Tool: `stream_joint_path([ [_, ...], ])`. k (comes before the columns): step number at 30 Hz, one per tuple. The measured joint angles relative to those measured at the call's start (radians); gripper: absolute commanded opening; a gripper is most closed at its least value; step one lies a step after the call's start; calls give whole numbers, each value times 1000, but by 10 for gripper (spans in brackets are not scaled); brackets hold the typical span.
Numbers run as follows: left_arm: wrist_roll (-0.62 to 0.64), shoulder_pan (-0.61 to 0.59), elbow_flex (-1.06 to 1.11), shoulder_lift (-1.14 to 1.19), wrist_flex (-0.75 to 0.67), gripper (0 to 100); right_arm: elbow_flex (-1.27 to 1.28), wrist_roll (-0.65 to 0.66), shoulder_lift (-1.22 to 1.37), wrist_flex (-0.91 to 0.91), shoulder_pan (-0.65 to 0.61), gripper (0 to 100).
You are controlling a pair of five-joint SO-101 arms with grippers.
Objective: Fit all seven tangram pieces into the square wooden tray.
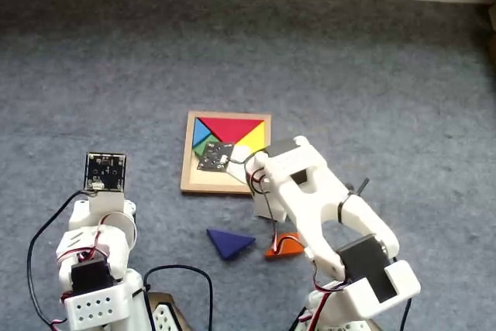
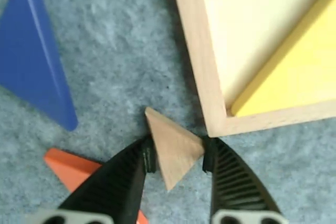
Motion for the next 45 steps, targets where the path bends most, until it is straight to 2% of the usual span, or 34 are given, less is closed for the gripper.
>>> stream_joint_path([
  [7,0,0,0,0,0,7,-11,0,-2,51,32,115],
  [16,0,0,0,0,0,7,-49,0,-195,115,37,115],
  [19,0,0,0,0,0,7,-49,-6,-209,68,-2,115],
  [22,0,0,0,0,0,7,-49,-74,-206,-32,-66,115],
  [28,0,0,0,0,0,7,-72,-114,-38,-160,-130,115],
  [34,0,0,0,0,0,7,-241,-115,143,-172,-140,115],
  [39,0,0,0,0,0,7,-321,-115,193,-172,-140,118],
  [41,0,0,0,0,0,7,-327,-115,196,-172,-140,141],
  [45,0,0,0,0,0,7,-327,-115,196,-172,-140,269],
])
